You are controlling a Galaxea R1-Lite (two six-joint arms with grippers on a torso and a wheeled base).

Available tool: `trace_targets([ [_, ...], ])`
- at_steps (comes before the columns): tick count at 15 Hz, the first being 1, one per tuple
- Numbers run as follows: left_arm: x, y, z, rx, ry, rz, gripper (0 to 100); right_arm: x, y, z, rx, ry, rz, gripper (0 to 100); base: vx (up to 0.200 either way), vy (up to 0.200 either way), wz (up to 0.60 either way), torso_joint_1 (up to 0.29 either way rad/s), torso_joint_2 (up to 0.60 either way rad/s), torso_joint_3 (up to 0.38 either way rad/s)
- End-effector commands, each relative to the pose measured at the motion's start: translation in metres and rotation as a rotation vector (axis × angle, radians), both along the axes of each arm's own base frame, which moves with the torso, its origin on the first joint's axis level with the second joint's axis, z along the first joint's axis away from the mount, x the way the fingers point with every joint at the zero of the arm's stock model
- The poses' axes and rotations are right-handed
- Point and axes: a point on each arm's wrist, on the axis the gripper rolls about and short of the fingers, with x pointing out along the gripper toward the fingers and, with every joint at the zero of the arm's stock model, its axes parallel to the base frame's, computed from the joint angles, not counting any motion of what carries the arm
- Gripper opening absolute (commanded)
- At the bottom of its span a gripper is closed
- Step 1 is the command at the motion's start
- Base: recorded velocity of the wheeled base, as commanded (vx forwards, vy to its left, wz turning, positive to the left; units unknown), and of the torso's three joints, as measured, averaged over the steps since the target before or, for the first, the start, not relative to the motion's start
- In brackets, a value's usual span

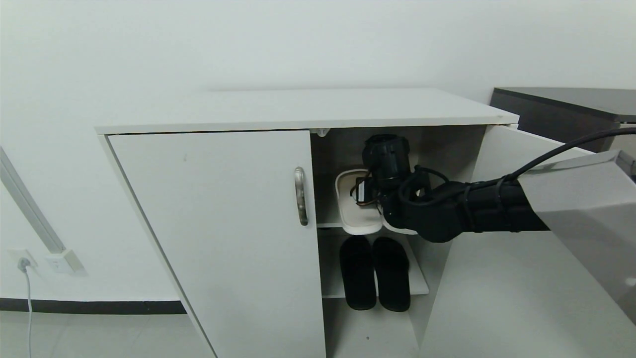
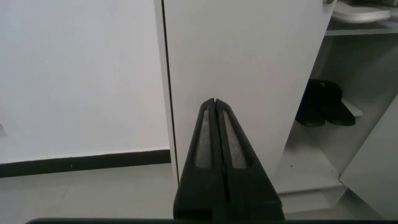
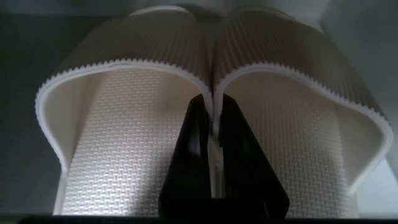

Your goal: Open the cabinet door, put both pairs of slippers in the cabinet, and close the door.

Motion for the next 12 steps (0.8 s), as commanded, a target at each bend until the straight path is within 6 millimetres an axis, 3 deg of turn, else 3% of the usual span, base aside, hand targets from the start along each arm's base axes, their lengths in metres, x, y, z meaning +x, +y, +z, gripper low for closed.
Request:
trace_targets([
  [1, 0.000, 0.000, 0.000, 0.000, 0.001, 0.000, 0, 0.014, 0.003, -0.009, 0.000, 0.000, -0.014, 0, 0.000, 0.000, 0.00, 0.000, 0.00, 0.000],
  [4, 0.000, 0.000, 0.000, 0.000, 0.001, 0.001, 0, 0.024, 0.001, -0.010, 0.004, -0.005, -0.031, 0, 0.000, 0.000, 0.00, 0.000, 0.00, 0.000],
  [12, 0.000, 0.000, 0.000, 0.000, 0.001, 0.001, 0, 0.029, 0.001, -0.019, -0.005, 0.008, -0.038, 0, 0.000, 0.000, 0.00, 0.000, 0.00, 0.000],
])
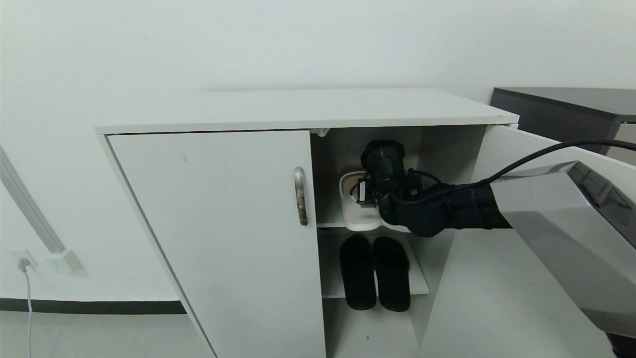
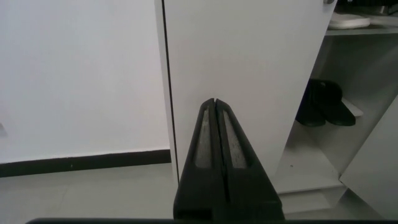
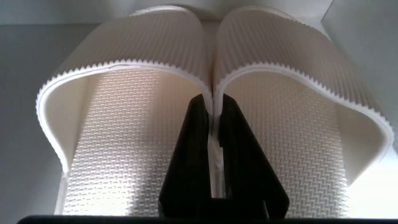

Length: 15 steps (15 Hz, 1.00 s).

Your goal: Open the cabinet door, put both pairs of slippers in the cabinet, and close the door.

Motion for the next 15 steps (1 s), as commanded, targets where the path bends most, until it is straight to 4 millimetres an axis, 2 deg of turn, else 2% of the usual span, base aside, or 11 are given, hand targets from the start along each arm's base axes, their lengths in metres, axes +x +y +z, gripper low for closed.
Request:
trace_targets([
  [1, 0.000, 0.000, 0.000, 0.000, 0.001, 0.001, 0, 0.000, 0.000, -0.002, -0.003, 0.003, 0.001, 0, 0.000, 0.000, 0.00, 0.000, 0.00, 0.000],
  [2, 0.000, 0.000, 0.000, 0.000, 0.001, 0.001, 0, 0.000, 0.000, -0.003, -0.007, 0.008, 0.001, 100, 0.000, 0.000, 0.00, 0.000, 0.00, 0.000],
  [4, 0.000, 0.000, 0.000, 0.000, 0.001, 0.001, 0, -0.004, -0.001, -0.006, -0.018, 0.023, 0.004, 100, 0.000, 0.000, 0.00, 0.000, 0.00, 0.000],
  [9, 0.000, 0.000, 0.000, -0.002, 0.001, 0.017, 0, -0.024, -0.004, 0.007, -0.011, 0.022, 0.020, 100, 0.000, 0.000, 0.00, 0.000, 0.00, 0.000],
  [12, 0.000, 0.000, 0.000, -0.002, 0.001, 0.018, 0, -0.049, -0.005, 0.015, -0.008, 0.013, 0.047, 100, 0.000, 0.000, 0.00, 0.000, 0.00, 0.000],
  [15, 0.000, 0.000, 0.000, -0.002, 0.001, 0.017, 0, -0.085, -0.012, 0.022, -0.004, 0.007, 0.088, 100, 0.000, 0.000, 0.00, 0.000, 0.00, 0.000],
])
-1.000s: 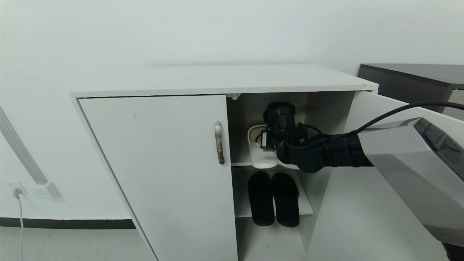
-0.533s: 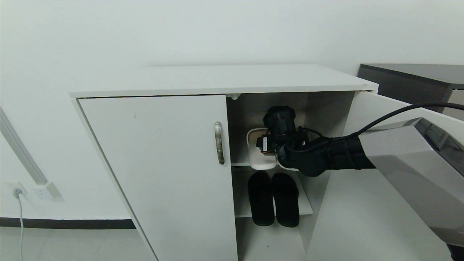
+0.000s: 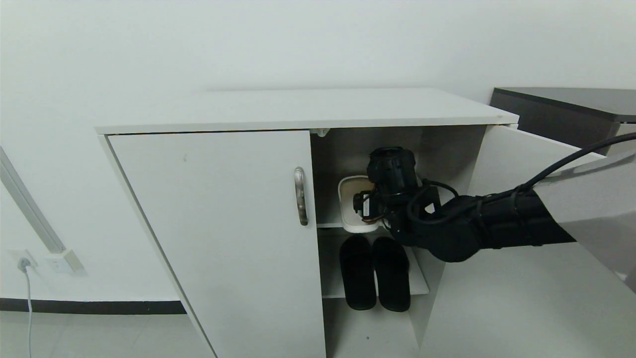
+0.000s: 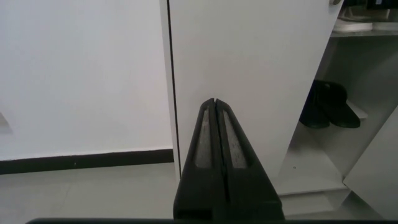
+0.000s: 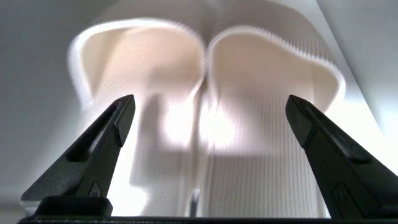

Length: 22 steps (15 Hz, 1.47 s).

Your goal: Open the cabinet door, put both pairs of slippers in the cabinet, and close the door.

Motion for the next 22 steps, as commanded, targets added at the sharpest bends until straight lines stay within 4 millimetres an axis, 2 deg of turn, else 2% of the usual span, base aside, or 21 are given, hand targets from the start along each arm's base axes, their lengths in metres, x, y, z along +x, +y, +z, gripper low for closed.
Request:
trace_targets([
  [1, 0.000, 0.000, 0.000, 0.000, 0.001, -0.001, 0, -0.038, -0.010, 0.019, 0.019, -0.021, 0.045, 100, 0.000, 0.000, 0.00, 0.000, 0.00, 0.000],
  [4, 0.000, 0.000, 0.000, 0.001, 0.001, -0.001, 0, -0.070, -0.020, 0.015, 0.023, -0.025, 0.085, 100, 0.000, 0.000, 0.00, 0.000, 0.00, 0.000],
  [7, 0.000, 0.000, 0.000, 0.000, 0.001, -0.001, 0, -0.096, -0.026, -0.002, 0.022, -0.021, 0.128, 100, 0.000, 0.000, 0.00, 0.000, 0.00, 0.000],
  [11, 0.000, 0.000, 0.000, 0.000, 0.001, -0.001, 0, -0.113, -0.025, -0.026, 0.037, -0.030, 0.203, 100, 0.000, 0.000, 0.00, 0.000, 0.00, 0.000],
  [12, 0.000, 0.000, 0.000, 0.000, 0.001, -0.001, 0, -0.112, -0.024, -0.028, 0.035, -0.028, 0.206, 0, 0.000, 0.000, 0.00, 0.000, 0.00, 0.000],
  [22, 0.000, 0.000, 0.000, 0.000, 0.001, -0.004, 0, -0.117, -0.015, -0.034, 0.037, -0.034, 0.226, 0, 0.000, 0.000, 0.00, 0.000, 0.00, 0.000],
])
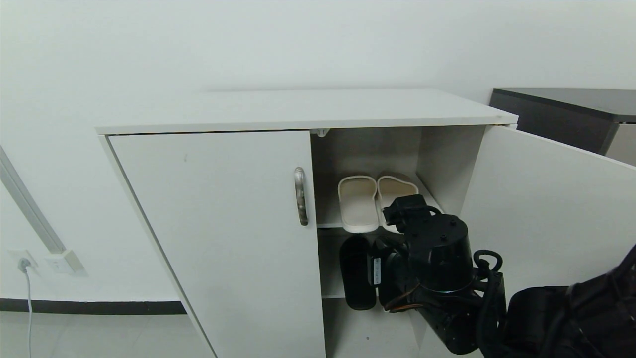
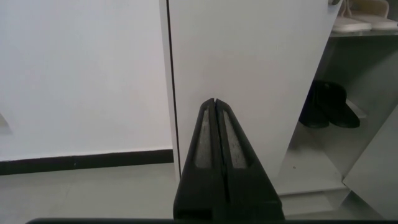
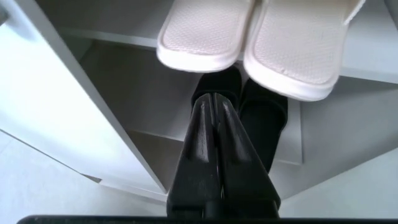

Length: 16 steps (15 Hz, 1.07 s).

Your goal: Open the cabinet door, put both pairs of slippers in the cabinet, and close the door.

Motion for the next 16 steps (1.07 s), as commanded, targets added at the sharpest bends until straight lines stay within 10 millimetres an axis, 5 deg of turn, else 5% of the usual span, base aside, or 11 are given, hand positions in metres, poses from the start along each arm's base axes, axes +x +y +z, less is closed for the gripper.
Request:
trace_targets([
  [1, 0.0001, 0.0000, 0.0001, -0.001, 0.001, 0.000, 0, 0.0004, 0.0018, -0.0038, -0.008, 0.006, 0.002, 0, 0.000, 0.000, 0.00, 0.000, 0.00, 0.000],
  [5, 0.0001, 0.0000, 0.0001, 0.000, 0.001, -0.002, 0, 0.0007, 0.0039, -0.0060, -0.006, 0.002, 0.004, 0, 0.000, 0.000, 0.00, 0.000, 0.00, 0.000],
  [16, 0.0001, 0.0000, 0.0001, -0.003, 0.001, -0.005, 0, 0.0006, 0.0038, -0.0114, -0.022, 0.013, 0.004, 0, -0.200, 0.000, 0.00, 0.004, 0.00, 0.003],
])
